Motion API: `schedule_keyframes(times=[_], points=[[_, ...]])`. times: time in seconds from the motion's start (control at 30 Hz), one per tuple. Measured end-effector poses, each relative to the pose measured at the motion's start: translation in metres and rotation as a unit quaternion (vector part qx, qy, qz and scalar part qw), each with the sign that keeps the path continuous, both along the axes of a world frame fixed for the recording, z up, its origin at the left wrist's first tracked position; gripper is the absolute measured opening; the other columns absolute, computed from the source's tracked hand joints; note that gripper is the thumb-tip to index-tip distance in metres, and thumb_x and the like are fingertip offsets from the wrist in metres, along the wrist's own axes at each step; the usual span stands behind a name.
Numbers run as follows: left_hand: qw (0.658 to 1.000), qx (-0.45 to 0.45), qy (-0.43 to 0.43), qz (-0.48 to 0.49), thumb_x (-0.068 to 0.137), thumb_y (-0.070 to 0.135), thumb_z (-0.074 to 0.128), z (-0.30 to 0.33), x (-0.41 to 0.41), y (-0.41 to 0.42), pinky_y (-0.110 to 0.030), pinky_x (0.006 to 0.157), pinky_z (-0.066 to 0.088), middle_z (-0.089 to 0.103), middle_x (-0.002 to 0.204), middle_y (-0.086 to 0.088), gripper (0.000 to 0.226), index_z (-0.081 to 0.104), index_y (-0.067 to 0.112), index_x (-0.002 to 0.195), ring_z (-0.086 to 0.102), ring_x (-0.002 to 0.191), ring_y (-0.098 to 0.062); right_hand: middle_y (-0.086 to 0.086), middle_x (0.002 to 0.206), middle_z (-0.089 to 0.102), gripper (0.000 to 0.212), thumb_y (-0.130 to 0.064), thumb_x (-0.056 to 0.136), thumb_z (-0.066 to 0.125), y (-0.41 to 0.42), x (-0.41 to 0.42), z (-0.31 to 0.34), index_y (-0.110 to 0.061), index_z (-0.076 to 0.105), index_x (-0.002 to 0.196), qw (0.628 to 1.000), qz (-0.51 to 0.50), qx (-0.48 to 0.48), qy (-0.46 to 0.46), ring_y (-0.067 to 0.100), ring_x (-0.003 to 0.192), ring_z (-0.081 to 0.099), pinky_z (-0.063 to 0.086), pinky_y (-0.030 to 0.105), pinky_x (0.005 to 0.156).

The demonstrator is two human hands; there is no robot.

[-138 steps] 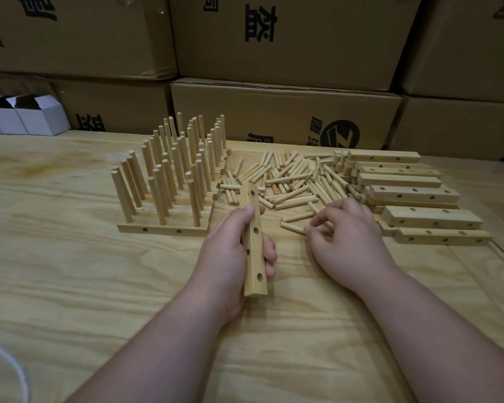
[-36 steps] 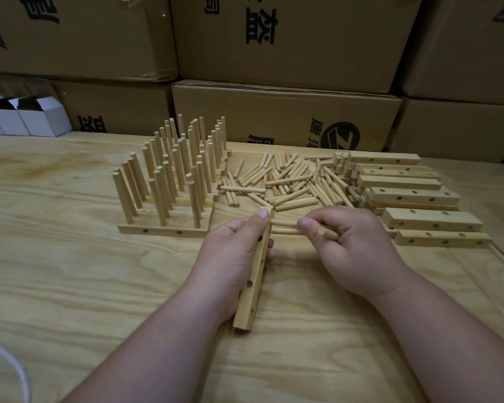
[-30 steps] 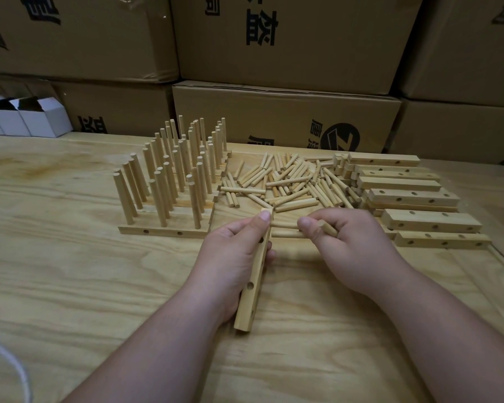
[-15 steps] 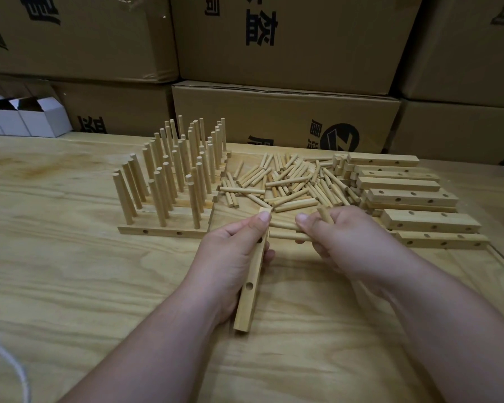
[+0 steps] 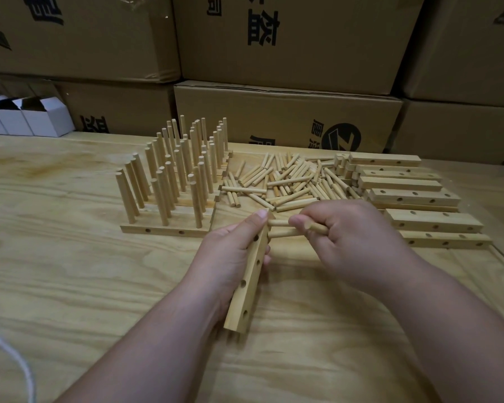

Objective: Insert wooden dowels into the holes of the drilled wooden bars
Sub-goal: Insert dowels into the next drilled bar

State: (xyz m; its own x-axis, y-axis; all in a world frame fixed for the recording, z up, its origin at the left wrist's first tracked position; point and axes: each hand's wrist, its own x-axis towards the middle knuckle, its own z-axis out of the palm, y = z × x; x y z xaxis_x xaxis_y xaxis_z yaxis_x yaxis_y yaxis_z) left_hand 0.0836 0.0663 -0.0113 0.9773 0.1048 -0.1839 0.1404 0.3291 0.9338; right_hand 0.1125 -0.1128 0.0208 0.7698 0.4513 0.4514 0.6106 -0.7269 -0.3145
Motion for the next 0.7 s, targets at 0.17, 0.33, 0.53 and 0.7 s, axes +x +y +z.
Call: schedule_keyframes(times=[0.17, 0.33, 0.53, 0.7], points=[[1.0, 0.01, 0.0, 0.01, 0.086, 0.044, 0.075, 0.0, 0.001, -0.001, -0.025, 0.059, 0.052, 0.067, 0.065, -0.007, 0.032, 0.073, 0.012, 0.086, 0.06, 0.052, -0.014, -0.013, 0.061, 0.054, 0.04, -0.048, 0.094, 0.043, 0.005, -0.002, 0.001, -0.023, 0.065, 0.073, 1.0, -0.019, -0.02, -0.005, 0.003, 0.06, 0.049, 0.025, 0.014, 0.048], [1.0, 0.013, -0.001, -0.004, 0.086, 0.045, 0.074, -0.001, 0.0, 0.0, -0.022, 0.053, 0.052, 0.067, 0.064, -0.006, 0.033, 0.072, 0.012, 0.084, 0.06, 0.05, -0.012, -0.015, 0.058, 0.053, 0.032, -0.041, 0.098, 0.055, 0.003, -0.003, 0.005, -0.027, 0.062, 0.069, 0.999, -0.032, -0.005, 0.043, 0.0, 0.072, 0.054, 0.037, 0.015, 0.049], [0.999, -0.026, 0.002, -0.023, 0.076, 0.042, 0.078, 0.002, -0.001, -0.001, -0.021, 0.048, 0.052, 0.063, 0.061, -0.007, 0.034, 0.071, 0.01, 0.082, 0.057, 0.047, -0.013, -0.039, 0.078, 0.057, 0.033, -0.039, 0.1, 0.057, -0.001, -0.003, 0.01, -0.029, 0.061, 0.068, 0.995, -0.027, -0.001, 0.097, -0.008, 0.072, 0.054, 0.039, 0.008, 0.054], [1.0, 0.007, -0.011, -0.004, 0.085, 0.044, 0.075, -0.001, 0.0, -0.001, -0.02, 0.049, 0.052, 0.064, 0.062, -0.006, 0.034, 0.071, 0.011, 0.086, 0.058, 0.049, -0.012, -0.01, 0.061, 0.059, 0.034, -0.043, 0.099, 0.055, 0.002, -0.003, 0.008, -0.027, 0.061, 0.069, 0.995, -0.04, -0.006, 0.091, -0.004, 0.074, 0.054, 0.038, 0.017, 0.047]])
